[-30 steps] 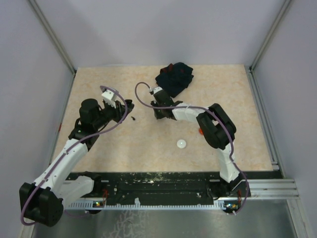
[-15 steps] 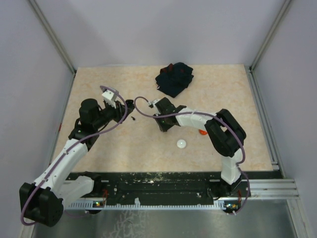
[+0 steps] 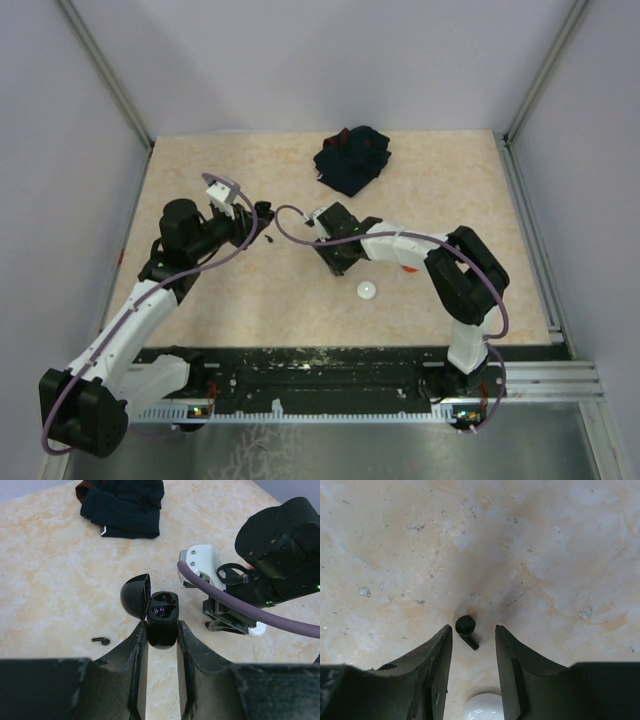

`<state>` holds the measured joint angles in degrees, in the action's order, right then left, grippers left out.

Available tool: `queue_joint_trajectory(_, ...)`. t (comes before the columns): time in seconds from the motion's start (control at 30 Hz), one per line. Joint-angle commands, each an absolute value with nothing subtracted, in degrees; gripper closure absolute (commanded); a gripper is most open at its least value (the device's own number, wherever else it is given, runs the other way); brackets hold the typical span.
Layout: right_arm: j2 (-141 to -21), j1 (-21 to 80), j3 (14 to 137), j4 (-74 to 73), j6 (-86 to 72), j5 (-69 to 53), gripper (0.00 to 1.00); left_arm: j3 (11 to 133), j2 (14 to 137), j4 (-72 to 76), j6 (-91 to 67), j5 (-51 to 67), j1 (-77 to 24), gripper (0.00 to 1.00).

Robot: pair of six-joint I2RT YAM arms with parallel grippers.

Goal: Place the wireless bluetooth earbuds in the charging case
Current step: Adjust the earbud at the center of the board.

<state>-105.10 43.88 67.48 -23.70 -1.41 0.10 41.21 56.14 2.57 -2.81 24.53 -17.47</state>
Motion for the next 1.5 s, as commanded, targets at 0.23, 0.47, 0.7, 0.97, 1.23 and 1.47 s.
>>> queue_joint_trajectory(0.23,-100.28,46.14,67.70,-27.99,2.95,3.68,0.55,41.06,54.74,4.55,-2.92,25.60,-16.96,1.00)
queue_joint_trajectory(0.47,-101.26,46.14,67.41,-28.78,5.03,4.12,0.55,40.90,54.44,4.63,-2.82,25.41,-16.96,1.00)
queue_joint_trajectory(0.7,-102.80,46.14,67.25,-28.72,5.81,6.15,0.55,40.92,54.35,4.61,-2.81,25.29,-16.94,1.00)
queue_joint_trajectory(0.97,-104.54,46.14,67.65,-29.04,6.95,5.67,0.55,40.88,54.30,4.52,-2.72,25.05,-16.96,1.00)
queue_joint_trajectory(1.23,-104.51,45.40,67.79,-28.99,6.70,8.25,0.55,40.77,53.95,4.70,-2.64,24.70,-16.96,1.00)
queue_joint_trajectory(1.47,-103.45,43.65,68.19,-27.22,3.84,10.68,0.55,40.78,53.53,4.66,-2.64,24.53,-16.95,1.00)
